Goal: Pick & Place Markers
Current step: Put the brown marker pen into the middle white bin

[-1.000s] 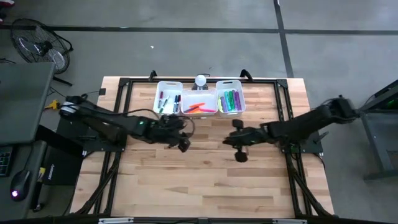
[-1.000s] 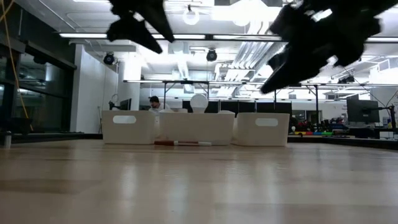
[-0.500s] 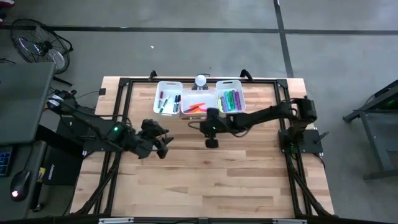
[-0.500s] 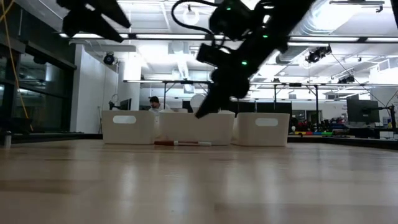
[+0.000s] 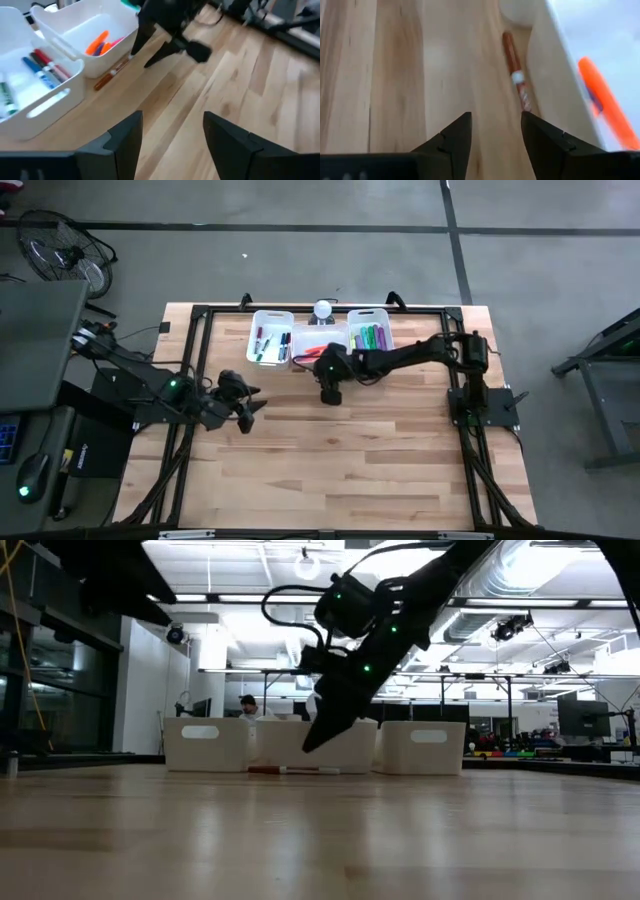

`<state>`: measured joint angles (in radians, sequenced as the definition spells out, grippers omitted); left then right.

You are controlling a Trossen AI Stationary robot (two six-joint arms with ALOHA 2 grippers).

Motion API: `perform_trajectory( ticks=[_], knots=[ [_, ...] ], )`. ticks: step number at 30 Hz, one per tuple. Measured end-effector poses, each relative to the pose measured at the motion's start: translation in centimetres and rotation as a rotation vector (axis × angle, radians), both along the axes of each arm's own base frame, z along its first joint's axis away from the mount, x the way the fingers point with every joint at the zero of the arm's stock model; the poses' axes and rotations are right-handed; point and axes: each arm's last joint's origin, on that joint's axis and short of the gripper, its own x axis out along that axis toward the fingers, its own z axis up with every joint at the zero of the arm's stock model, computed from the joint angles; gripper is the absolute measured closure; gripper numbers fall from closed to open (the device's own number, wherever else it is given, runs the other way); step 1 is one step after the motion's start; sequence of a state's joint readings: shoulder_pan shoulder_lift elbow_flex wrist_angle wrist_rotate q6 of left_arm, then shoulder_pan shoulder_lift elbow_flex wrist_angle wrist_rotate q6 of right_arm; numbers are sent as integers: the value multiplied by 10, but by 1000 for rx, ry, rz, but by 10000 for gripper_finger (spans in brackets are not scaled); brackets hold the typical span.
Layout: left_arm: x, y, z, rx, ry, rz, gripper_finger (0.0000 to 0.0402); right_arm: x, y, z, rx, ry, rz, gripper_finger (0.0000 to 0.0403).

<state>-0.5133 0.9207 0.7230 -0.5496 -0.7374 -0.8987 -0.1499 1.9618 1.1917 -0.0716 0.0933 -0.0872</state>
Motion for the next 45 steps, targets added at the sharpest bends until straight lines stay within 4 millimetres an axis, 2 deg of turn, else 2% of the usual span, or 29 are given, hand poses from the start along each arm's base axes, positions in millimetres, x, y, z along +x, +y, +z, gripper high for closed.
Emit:
perform_trajectory(
  ticks=[20,33,37,45],
  knots=[
    [-4,2,5,25,8,-71,199,-2,-12,-16,-32,71,4,237],
    [-4,1,4,8,16,-90,199,-4,-11,-23,-9,114,13,237],
    [-4,1,4,6,17,-93,199,-4,-8,-23,25,110,35,238],
    [-4,1,4,5,19,-96,199,-1,11,-23,26,109,59,237]
  ],
)
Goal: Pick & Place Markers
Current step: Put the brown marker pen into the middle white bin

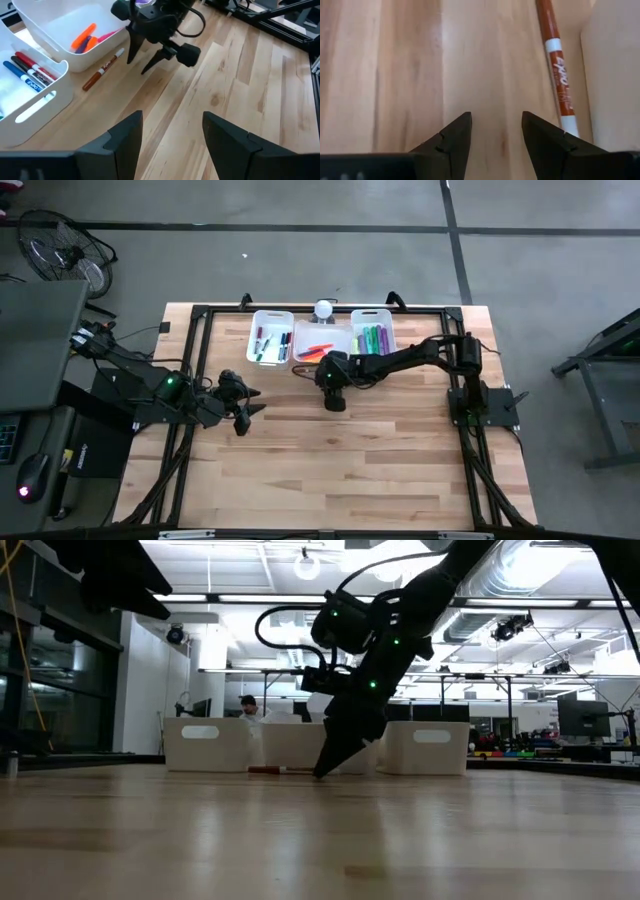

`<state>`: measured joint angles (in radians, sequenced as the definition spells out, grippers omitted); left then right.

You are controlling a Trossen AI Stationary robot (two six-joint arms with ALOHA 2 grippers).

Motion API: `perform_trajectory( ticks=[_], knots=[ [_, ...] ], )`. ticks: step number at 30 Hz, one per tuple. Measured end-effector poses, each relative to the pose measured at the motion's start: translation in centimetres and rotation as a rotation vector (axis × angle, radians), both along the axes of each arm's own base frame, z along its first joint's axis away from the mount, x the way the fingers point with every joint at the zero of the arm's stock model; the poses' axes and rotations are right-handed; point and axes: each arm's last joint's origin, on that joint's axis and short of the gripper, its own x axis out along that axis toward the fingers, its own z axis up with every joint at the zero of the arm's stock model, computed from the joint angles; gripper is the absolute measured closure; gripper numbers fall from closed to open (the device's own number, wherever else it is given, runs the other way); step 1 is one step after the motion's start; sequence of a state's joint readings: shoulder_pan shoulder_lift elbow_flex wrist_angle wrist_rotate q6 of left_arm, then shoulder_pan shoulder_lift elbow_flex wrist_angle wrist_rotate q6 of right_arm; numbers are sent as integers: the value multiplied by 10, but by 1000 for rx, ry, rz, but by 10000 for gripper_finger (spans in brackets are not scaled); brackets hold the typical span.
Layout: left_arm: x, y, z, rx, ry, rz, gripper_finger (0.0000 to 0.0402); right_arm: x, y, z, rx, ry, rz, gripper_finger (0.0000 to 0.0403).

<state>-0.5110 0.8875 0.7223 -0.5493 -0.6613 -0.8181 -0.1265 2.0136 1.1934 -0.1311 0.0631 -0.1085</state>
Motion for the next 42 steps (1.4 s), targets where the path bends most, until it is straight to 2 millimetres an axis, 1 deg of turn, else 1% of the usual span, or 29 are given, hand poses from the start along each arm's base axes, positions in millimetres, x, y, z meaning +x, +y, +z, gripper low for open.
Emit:
perform_trajectory(
  ticks=[3,8,13,17,22,26,30,34,38,42],
  knots=[
    [0,0,0,1,0,0,199,0,4,2,-8,-4,6,238],
    [0,0,0,1,1,-1,199,3,4,8,-11,-15,6,237],
    [0,0,0,-2,2,-5,199,12,2,22,-27,-50,12,237],
    [0,-1,0,-13,8,-18,199,20,0,36,-81,-66,21,237],
    [0,-1,0,-13,14,-23,199,22,3,40,-87,-58,54,237],
    [0,-3,-6,-33,87,-81,199,20,18,39,-44,-7,113,237],
    [10,-10,-20,-26,180,-124,199,20,42,39,8,14,187,237],
    [21,-18,-35,-5,264,-145,199,18,63,37,-4,43,237,237],
    [32,-24,-44,-15,273,-141,199,17,72,37,-34,51,241,237],
    [39,-28,-48,-29,256,-144,199,15,75,35,3,65,248,237]
  ],
)
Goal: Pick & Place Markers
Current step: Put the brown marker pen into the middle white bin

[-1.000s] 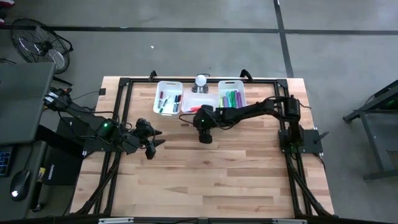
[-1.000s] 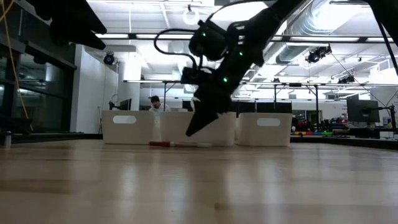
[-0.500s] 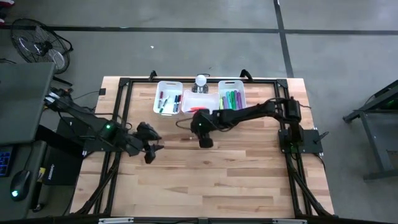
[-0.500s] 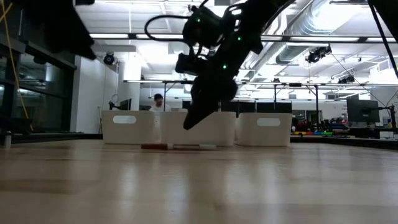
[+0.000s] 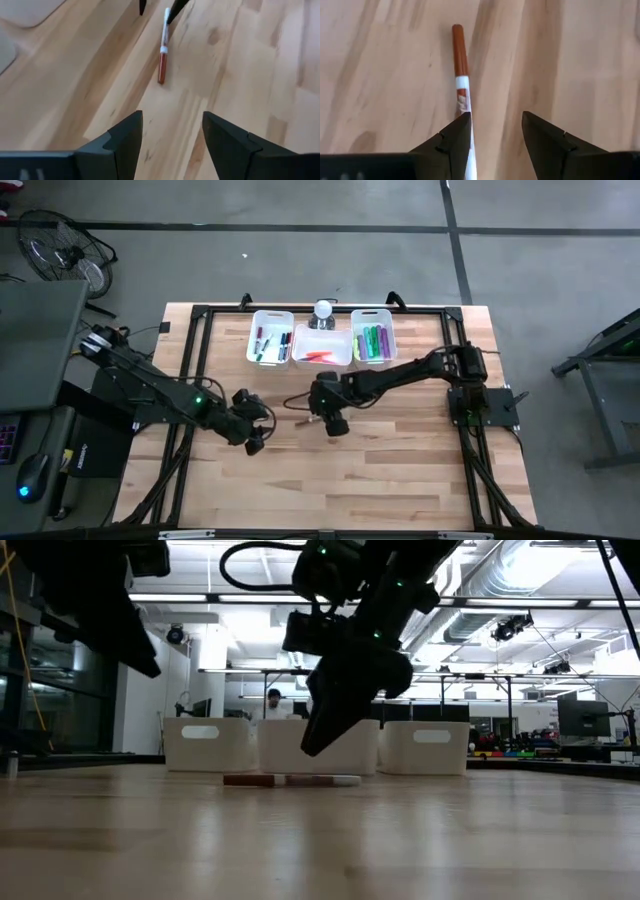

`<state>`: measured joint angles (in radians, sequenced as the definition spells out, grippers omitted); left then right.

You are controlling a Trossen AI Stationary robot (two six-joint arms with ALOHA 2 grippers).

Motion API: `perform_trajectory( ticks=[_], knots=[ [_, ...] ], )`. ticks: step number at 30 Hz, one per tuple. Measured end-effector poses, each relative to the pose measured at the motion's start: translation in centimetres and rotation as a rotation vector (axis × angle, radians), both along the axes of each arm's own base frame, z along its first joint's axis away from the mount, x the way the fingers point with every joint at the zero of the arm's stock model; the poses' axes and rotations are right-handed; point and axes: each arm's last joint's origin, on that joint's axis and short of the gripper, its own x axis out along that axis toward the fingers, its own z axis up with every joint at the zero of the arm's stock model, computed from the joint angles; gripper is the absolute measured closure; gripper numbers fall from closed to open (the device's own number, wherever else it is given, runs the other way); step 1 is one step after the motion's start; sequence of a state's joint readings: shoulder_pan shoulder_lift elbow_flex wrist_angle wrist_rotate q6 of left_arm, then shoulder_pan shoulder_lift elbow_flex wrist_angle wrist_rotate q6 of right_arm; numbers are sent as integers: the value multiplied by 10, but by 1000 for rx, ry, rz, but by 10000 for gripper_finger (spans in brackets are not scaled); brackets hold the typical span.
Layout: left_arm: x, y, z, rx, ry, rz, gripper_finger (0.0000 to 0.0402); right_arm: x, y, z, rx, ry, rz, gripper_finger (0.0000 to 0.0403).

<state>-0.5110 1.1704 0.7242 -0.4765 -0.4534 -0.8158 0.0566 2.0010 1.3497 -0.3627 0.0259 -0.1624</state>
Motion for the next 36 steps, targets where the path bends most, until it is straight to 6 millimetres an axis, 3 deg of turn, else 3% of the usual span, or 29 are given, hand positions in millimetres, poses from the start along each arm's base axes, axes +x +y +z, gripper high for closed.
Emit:
perform_trajectory(
  ticks=[15,26,36],
  knots=[
    [2,-1,-2,3,-3,7,199,-25,37,-31,66,77,100,238],
    [1,-1,-2,-8,12,-5,199,-44,40,-54,89,114,93,240],
    [1,-1,-2,-21,15,-5,199,-51,53,-57,55,149,205,309]
  ],
)
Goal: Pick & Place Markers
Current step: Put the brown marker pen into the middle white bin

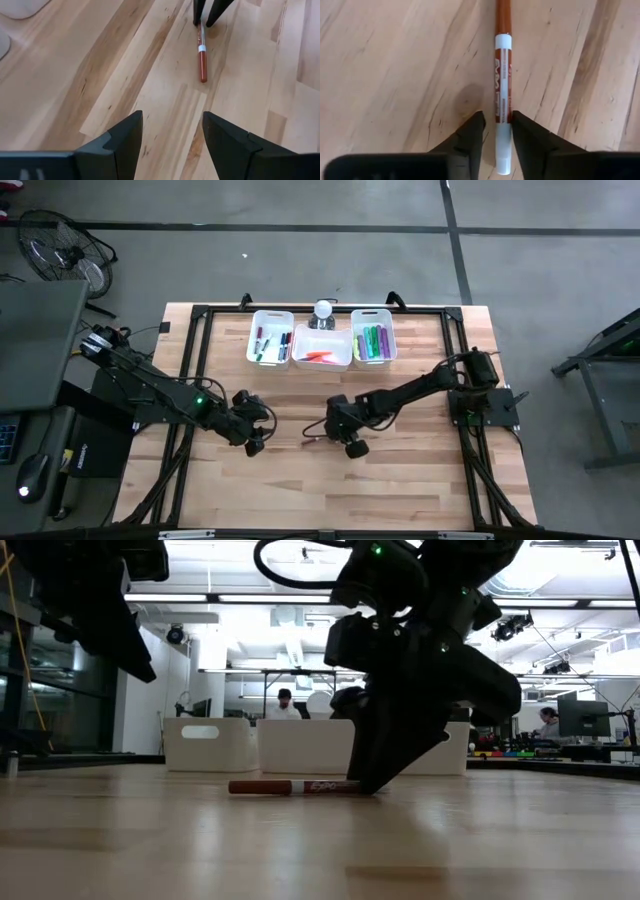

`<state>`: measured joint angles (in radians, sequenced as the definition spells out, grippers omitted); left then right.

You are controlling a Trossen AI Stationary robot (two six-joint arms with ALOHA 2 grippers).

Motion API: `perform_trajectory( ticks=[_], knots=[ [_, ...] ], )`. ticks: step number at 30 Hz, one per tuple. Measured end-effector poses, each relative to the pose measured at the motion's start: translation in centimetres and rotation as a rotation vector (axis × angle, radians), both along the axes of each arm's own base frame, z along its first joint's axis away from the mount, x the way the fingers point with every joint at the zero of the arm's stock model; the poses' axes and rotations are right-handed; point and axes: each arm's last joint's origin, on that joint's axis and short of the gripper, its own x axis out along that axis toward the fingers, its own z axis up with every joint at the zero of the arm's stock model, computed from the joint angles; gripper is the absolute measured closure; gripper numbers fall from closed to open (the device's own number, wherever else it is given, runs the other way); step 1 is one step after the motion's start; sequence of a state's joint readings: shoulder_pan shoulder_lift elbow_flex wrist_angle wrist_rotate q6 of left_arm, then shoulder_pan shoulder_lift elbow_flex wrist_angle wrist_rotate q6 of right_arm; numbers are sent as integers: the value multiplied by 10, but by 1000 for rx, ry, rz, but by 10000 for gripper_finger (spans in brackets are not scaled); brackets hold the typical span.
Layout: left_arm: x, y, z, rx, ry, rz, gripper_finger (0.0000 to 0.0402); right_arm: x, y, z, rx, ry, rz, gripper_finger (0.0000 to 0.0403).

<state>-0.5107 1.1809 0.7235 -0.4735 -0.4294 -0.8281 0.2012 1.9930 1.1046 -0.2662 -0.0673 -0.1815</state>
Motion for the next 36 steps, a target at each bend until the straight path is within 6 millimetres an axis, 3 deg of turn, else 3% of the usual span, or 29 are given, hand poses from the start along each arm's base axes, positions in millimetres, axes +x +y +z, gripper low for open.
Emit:
perform_trajectory(
  ticks=[8,19,25,33,36],
  knots=[
    [-1,0,1,-15,-6,13,199,0,-2,0,-35,-2,9,384],
    [-2,3,5,37,-42,47,199,8,-12,8,-1,-9,-103,387],
    [-1,4,6,71,-78,82,199,19,-27,37,-60,-81,-196,388],
    [2,5,12,113,-155,148,199,27,-59,92,-85,-180,-317,388],
    [5,6,19,164,-203,187,199,27,-74,122,-83,-263,-365,388]
  ],
)
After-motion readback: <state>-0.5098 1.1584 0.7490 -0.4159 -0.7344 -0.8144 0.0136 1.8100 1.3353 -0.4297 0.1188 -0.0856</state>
